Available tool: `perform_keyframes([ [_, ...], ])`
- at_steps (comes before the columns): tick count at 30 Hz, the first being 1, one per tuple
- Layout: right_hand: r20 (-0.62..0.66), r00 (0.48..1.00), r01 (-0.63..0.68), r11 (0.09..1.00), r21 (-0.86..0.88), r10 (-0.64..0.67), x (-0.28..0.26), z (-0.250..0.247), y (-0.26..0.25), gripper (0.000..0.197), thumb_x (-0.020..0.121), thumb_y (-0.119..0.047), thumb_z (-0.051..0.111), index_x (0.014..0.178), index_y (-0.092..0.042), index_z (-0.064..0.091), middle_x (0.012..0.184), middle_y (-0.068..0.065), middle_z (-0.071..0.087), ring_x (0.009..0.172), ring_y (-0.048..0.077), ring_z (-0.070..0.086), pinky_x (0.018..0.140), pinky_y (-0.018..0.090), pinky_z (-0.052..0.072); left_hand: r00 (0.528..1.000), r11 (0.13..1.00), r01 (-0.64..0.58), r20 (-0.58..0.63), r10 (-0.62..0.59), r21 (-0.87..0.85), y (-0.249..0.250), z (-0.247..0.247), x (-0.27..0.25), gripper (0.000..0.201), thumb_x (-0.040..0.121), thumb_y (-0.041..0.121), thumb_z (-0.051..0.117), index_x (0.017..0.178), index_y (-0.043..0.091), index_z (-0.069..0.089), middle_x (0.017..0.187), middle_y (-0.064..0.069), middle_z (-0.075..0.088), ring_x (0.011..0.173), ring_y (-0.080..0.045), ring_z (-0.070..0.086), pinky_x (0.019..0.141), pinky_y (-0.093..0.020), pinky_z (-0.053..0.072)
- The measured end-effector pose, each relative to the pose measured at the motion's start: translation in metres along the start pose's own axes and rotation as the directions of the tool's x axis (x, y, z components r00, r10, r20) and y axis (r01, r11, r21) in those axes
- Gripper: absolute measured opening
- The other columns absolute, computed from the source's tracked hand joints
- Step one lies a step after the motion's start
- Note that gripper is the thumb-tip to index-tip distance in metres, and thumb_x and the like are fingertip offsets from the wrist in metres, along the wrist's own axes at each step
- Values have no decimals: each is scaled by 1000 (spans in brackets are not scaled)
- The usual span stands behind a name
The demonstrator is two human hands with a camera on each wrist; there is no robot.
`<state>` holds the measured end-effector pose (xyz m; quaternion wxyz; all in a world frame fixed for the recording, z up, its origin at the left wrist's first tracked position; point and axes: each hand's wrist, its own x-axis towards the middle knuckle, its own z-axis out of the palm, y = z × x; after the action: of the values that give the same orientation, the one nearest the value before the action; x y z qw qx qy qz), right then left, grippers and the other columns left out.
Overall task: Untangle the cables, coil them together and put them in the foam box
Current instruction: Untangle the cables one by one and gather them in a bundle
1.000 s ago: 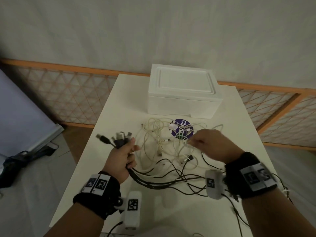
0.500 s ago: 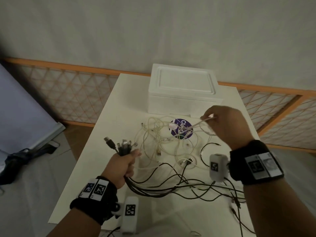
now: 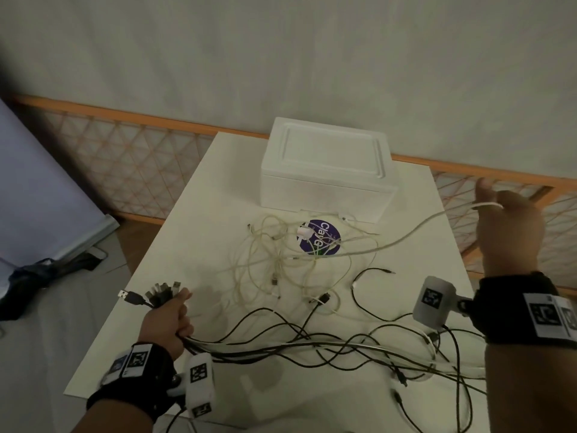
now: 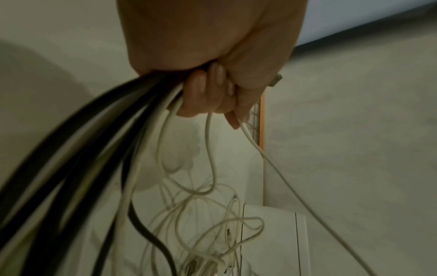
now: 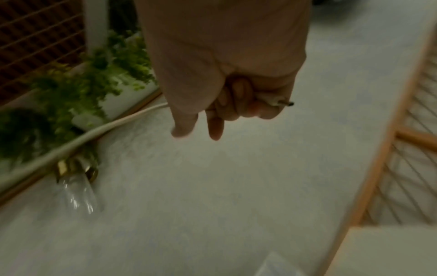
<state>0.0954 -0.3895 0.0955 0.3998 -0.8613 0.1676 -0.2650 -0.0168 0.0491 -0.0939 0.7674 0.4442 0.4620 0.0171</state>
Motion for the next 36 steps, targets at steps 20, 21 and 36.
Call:
perform_keyframes([
  [20, 965, 7, 422, 875, 235, -262, -165, 86, -61, 91, 68, -43, 81, 139, -19, 28, 117, -8, 59, 108, 11, 58, 88, 27, 47, 714, 946, -255, 621, 323, -199, 12, 118, -149, 39, 86, 35, 54, 51, 21, 47, 49, 1, 35, 39, -7, 27, 39, -19, 26],
  [21, 966, 6, 513, 829, 220, -260, -170, 88, -56, 71, 72, -38, 77, 128, -18, 37, 104, -3, 63, 94, 18, 61, 78, 30, 49, 707, 940, -251, 619, 341, -232, 15, 118, -150, 40, 88, 34, 53, 51, 21, 47, 48, 2, 36, 39, -7, 29, 40, -19, 30],
  [36, 985, 124, 662, 730, -171, 118, -88, 36, 79, 8, 80, -26, 60, 77, -24, 53, 70, -10, 49, 73, 8, 50, 68, 24, 39, 973, 866, -11, 195, 125, -500, 6, 51, -86, 56, 91, 45, 54, 44, 23, 32, 40, 8, 23, 30, -6, 20, 34, -18, 18],
])
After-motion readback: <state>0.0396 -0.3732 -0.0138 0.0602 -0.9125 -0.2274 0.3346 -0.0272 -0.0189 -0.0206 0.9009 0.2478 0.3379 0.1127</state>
